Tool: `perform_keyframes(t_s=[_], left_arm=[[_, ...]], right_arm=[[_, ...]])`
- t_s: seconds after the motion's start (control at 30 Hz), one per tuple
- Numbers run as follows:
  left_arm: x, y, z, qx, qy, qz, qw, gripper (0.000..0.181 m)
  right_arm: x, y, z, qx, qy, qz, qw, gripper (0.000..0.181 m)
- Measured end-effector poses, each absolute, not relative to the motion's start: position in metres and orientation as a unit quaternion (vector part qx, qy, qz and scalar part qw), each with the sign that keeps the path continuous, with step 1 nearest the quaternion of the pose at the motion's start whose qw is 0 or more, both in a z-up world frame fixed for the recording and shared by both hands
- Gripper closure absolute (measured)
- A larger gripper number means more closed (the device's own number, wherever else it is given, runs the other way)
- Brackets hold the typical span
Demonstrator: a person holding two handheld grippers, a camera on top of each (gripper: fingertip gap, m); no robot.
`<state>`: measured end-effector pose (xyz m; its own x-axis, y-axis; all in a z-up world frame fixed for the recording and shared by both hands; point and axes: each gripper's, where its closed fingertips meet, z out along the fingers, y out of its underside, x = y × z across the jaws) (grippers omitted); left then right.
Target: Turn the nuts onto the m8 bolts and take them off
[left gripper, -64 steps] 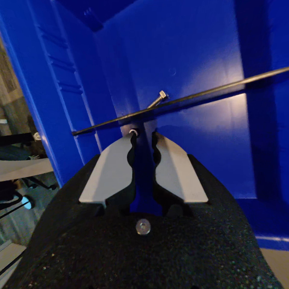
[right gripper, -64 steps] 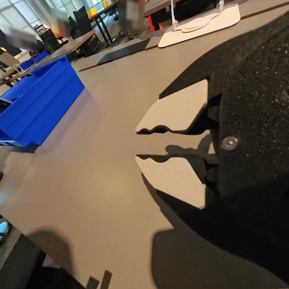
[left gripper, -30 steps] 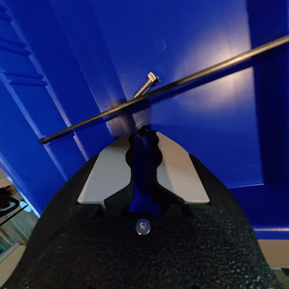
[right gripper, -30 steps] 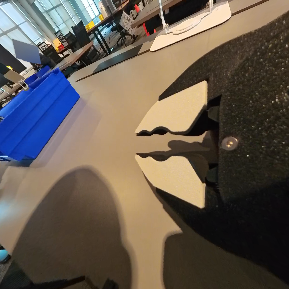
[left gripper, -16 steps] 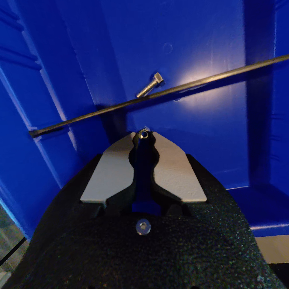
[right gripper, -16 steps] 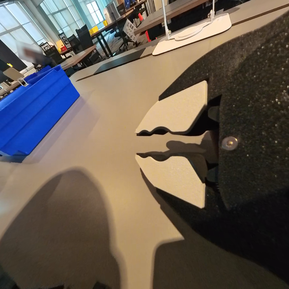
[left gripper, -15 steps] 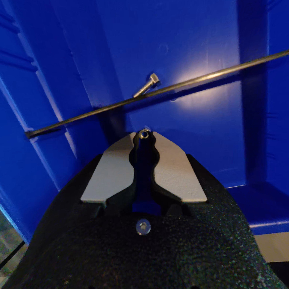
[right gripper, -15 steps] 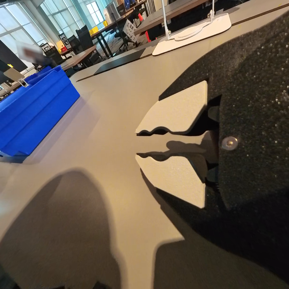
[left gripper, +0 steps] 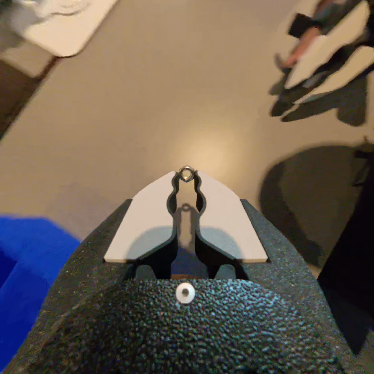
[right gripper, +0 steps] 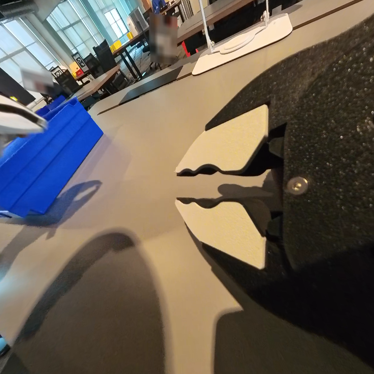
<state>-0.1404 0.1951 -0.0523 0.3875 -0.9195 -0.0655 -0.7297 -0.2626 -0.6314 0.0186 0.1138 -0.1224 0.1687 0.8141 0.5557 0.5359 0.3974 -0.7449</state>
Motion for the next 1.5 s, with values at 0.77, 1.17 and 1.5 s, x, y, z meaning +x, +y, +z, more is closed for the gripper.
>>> perform_keyframes(t_s=[0.77, 1.17, 1.5], left_arm=[[-0.109, 0.157, -0.111, -0.739, 0.614, -0.170, 0.218, 0.153], [-0.347, 0.297, -0.037, -0.735, 0.634, 0.059, 0.233, 0.152], [-0.415, 0.352, -0.093, -0.724, 0.684, 0.057, 0.061, 0.163]], right_arm=[[0.020, 0.114, -0.125, -0.532, -0.635, 0.105, 0.551, 0.161], [0.013, 0.127, -0.141, -0.546, -0.671, 0.095, 0.493, 0.162], [0.013, 0.180, -0.137, -0.577, -0.645, 0.083, 0.494, 0.161]])
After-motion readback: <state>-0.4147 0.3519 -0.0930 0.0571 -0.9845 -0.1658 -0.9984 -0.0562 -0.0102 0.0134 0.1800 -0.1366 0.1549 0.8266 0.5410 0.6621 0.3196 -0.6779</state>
